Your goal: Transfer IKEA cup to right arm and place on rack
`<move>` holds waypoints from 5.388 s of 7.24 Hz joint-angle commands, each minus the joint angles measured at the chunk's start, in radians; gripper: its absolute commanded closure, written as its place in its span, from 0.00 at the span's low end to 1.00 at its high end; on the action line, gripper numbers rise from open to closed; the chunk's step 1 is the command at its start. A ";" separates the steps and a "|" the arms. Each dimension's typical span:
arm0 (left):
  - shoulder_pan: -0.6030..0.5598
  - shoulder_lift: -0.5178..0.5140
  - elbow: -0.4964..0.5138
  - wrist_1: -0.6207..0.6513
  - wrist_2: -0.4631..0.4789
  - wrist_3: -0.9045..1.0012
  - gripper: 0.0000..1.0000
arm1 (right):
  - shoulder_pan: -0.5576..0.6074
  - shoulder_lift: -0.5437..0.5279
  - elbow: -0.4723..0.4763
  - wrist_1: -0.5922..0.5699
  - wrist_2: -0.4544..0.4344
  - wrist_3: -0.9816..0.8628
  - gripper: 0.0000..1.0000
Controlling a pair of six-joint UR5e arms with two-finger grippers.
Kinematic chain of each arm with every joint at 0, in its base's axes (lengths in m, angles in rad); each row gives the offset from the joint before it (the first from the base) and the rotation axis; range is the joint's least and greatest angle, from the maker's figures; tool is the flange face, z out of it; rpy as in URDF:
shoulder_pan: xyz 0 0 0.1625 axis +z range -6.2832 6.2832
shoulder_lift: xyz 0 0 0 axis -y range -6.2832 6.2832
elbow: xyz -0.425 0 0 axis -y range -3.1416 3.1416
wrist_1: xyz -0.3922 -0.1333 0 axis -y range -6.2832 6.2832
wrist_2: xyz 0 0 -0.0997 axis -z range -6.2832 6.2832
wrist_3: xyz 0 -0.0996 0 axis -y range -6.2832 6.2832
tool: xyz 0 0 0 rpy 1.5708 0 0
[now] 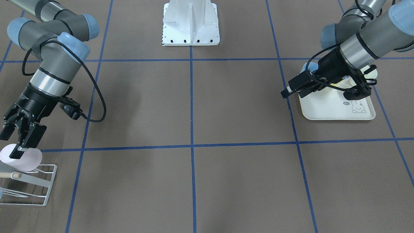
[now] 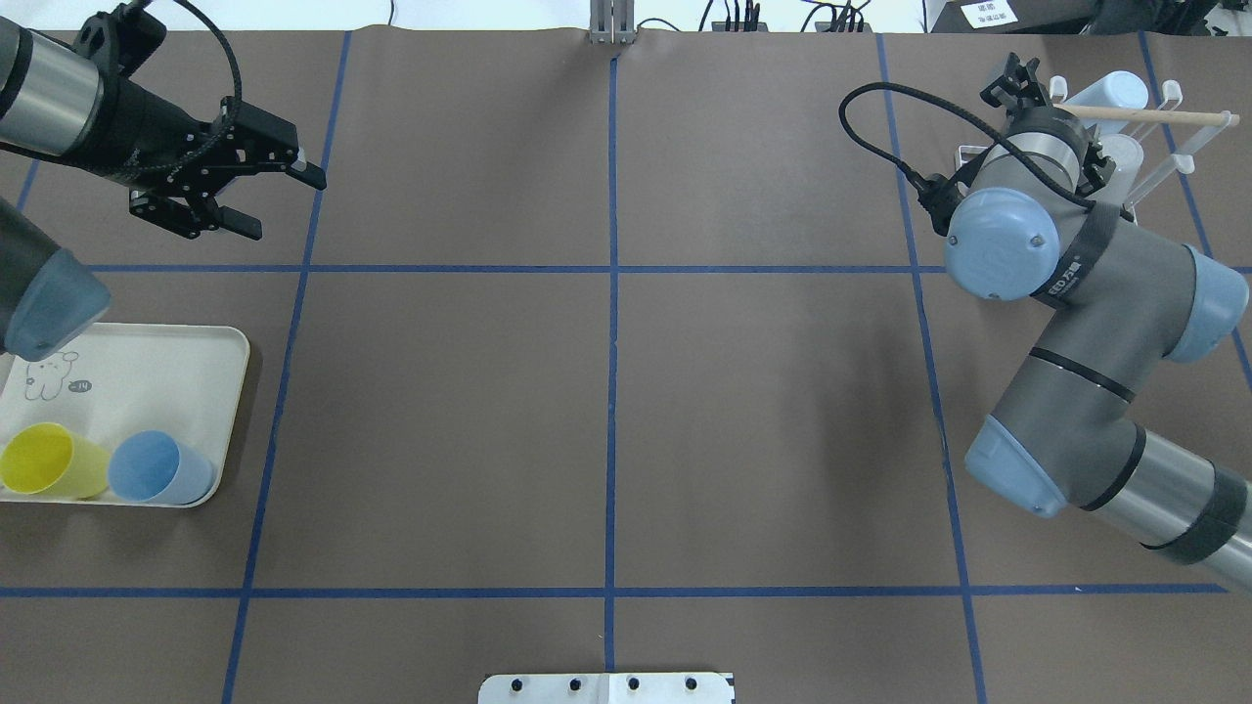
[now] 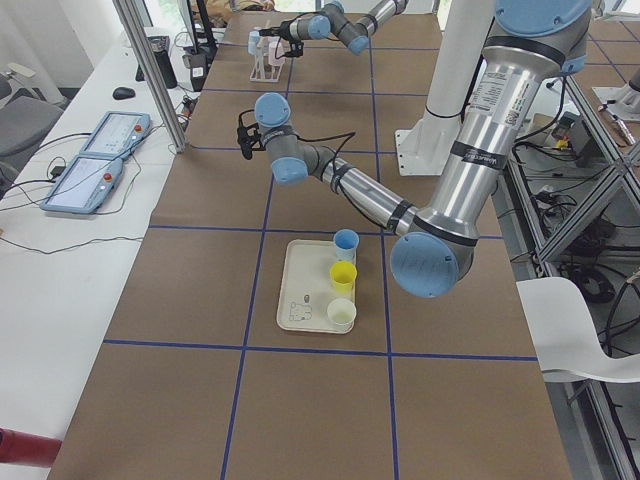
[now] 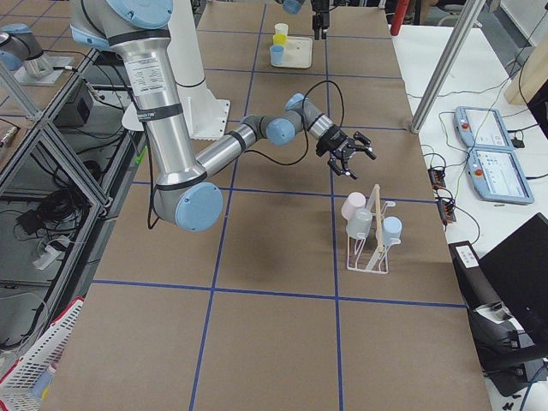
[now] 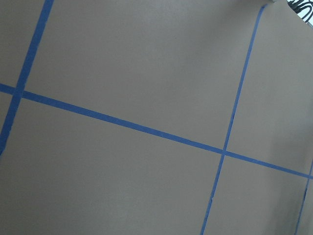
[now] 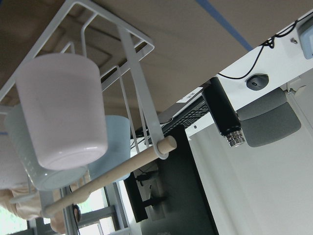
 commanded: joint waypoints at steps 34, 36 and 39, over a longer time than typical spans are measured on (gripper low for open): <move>-0.367 0.368 -0.127 0.370 0.079 0.867 1.00 | -0.067 0.267 0.000 0.319 0.865 1.618 0.00; -0.361 0.185 -0.119 0.434 -0.066 0.574 1.00 | -0.071 0.276 -0.100 0.578 0.857 1.618 0.00; -0.300 -0.007 -0.119 0.410 -0.211 0.112 1.00 | -0.129 0.285 -0.113 0.709 0.713 1.618 0.01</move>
